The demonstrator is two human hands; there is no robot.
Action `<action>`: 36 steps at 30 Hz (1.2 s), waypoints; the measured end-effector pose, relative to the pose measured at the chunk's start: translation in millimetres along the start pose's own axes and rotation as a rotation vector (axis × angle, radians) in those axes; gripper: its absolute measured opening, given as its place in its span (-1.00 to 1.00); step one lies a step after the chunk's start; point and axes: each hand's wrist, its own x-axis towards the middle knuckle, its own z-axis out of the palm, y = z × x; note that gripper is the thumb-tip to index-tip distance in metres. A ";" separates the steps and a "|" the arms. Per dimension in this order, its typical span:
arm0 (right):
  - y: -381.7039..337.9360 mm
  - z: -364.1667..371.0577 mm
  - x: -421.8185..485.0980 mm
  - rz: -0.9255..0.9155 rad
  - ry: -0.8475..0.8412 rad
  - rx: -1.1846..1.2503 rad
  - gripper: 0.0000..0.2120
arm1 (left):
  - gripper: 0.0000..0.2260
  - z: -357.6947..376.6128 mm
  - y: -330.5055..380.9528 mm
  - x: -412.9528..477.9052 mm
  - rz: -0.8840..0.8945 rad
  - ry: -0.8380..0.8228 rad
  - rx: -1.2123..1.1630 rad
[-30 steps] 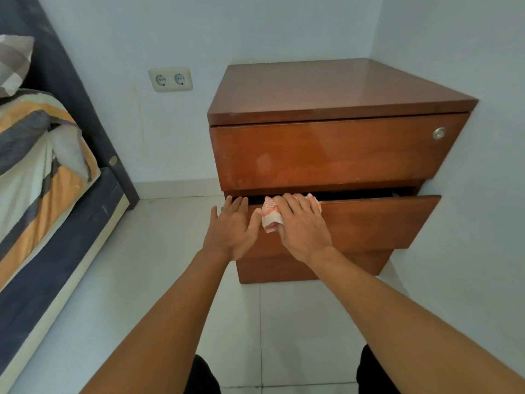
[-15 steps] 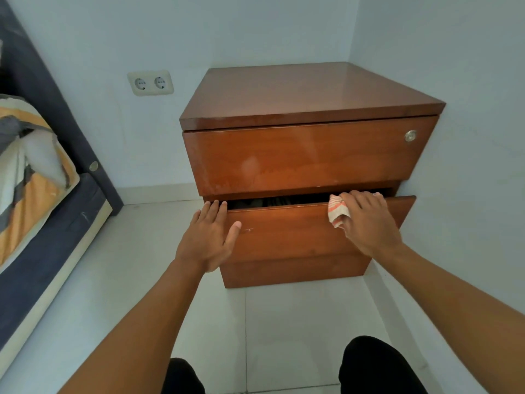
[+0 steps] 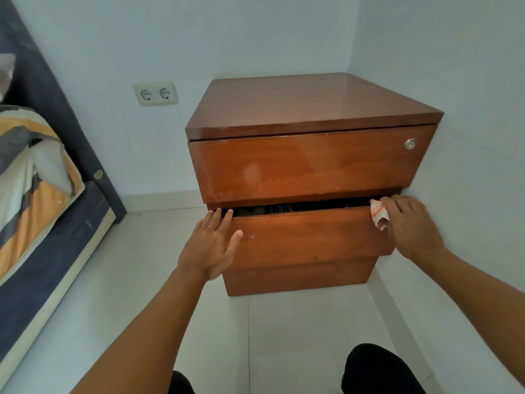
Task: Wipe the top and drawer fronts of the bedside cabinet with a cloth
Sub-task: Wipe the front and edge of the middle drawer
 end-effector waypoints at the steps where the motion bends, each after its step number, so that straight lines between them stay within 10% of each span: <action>1: 4.1 0.8 0.5 -0.004 -0.013 -0.018 -0.54 | -0.39 0.9 3.7 1.5 0.001 -0.011 -0.005; 7: -42.6 -37.9 11.1 0.292 -0.020 0.192 -0.71 | -0.38 2.9 19.4 8.0 -0.009 -0.038 -0.001; 12: -107.7 -18.2 2.7 -0.093 -0.053 0.203 -0.48 | -0.35 3.0 7.0 -2.4 -0.013 -0.011 0.005; 29: -33.2 7.8 18.4 0.280 0.023 0.267 -0.55 | -0.31 -5.1 -9.7 -7.2 0.058 0.008 0.010; 32: -75.3 -7.7 4.6 0.383 0.252 0.569 -0.53 | -0.29 -2.5 -12.1 -10.4 0.066 0.029 -0.017; 36: -208.5 -11.6 -28.6 0.081 0.396 0.657 -0.35 | -0.30 4.0 -15.2 -9.4 0.089 0.067 -0.073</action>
